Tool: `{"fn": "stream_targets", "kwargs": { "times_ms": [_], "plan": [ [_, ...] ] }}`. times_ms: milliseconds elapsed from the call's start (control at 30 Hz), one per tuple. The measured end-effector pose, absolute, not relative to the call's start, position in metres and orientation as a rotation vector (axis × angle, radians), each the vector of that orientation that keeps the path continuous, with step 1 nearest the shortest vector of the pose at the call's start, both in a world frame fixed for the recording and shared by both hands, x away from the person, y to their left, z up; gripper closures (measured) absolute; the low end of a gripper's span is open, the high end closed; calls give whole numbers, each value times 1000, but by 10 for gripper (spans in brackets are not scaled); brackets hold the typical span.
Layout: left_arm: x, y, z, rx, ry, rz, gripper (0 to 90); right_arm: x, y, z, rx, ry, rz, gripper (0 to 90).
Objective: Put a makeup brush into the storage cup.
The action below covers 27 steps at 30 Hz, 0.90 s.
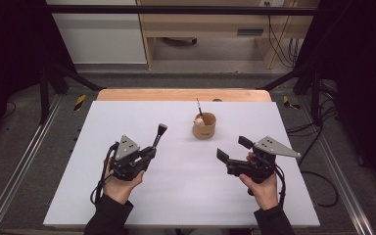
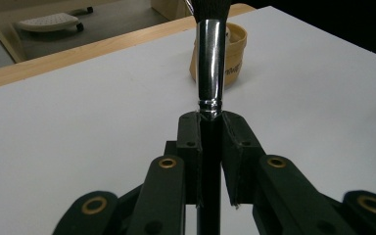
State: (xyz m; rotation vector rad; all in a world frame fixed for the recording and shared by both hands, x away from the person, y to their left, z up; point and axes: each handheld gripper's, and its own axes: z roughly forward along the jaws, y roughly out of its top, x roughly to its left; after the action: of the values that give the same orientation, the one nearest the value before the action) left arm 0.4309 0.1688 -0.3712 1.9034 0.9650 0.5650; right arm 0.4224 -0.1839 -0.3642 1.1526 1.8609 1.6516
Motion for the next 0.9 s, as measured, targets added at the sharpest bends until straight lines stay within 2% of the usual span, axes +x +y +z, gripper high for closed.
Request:
{"fn": "stream_targets", "kwargs": {
  "times_ms": [900],
  "plan": [
    [427,139,-378,1869,936,575,786,431,-137,-363,1166,1901,1742,96]
  ]
}}
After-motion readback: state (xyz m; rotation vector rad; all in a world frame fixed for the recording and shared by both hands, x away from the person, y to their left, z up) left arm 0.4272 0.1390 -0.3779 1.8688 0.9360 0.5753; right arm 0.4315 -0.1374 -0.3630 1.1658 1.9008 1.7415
